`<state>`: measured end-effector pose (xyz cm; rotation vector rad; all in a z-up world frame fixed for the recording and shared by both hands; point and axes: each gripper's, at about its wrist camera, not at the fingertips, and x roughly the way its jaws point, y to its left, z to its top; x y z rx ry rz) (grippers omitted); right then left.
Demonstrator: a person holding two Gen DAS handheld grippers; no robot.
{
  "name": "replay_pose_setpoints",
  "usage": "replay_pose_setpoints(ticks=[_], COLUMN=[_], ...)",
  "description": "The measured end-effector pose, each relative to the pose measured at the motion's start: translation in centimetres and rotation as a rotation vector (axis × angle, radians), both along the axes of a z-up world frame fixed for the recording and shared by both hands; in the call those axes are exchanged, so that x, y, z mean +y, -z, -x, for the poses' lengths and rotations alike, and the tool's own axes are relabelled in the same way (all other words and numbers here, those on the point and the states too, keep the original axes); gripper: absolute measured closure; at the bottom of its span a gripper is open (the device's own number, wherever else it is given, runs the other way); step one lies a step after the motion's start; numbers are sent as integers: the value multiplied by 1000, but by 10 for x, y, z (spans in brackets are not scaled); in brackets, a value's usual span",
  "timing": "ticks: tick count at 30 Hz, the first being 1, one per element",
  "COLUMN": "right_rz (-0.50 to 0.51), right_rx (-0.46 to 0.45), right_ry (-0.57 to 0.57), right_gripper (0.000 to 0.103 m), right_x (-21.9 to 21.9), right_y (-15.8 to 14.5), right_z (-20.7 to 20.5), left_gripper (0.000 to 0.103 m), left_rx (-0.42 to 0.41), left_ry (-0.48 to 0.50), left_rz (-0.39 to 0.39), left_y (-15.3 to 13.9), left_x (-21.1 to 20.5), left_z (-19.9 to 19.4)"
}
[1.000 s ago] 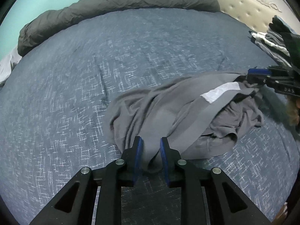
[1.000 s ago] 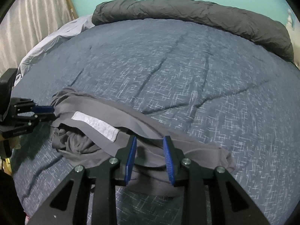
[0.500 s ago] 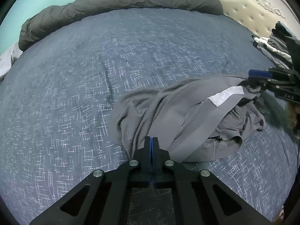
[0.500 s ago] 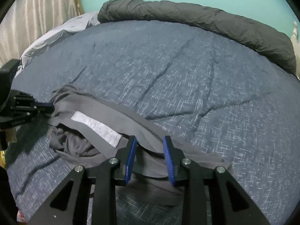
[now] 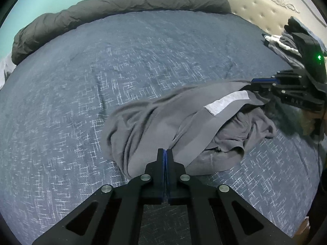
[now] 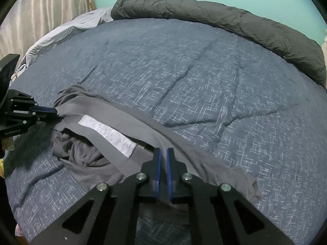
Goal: Fold clothes
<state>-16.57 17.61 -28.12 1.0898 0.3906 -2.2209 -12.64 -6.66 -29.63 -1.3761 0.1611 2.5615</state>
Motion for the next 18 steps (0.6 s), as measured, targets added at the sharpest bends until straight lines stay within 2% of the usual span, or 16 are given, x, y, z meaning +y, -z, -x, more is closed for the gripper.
replay_pose_setpoints(ticks=[3, 8, 15, 16, 18], right_rz=[4, 11, 0, -3, 4], right_rx=[-5, -2, -19, -22, -21], right_ry=[13, 26, 18, 16, 15], right_gripper=[101, 101, 102, 101, 101], right_x=[2, 4, 2, 2, 3], right_y=[-1, -9, -12, -12, -15], right_z=[2, 1, 0, 0, 1], left_gripper=[97, 72, 71, 72, 82], left_rx=[3, -5, -6, -5, -7], left_ry=[0, 4, 17, 16, 16], left_rz=[15, 17, 81, 89, 109], left_y=[0, 2, 9, 10, 12], left_x=[0, 1, 5, 4, 3], left_z=[2, 0, 3, 4, 6])
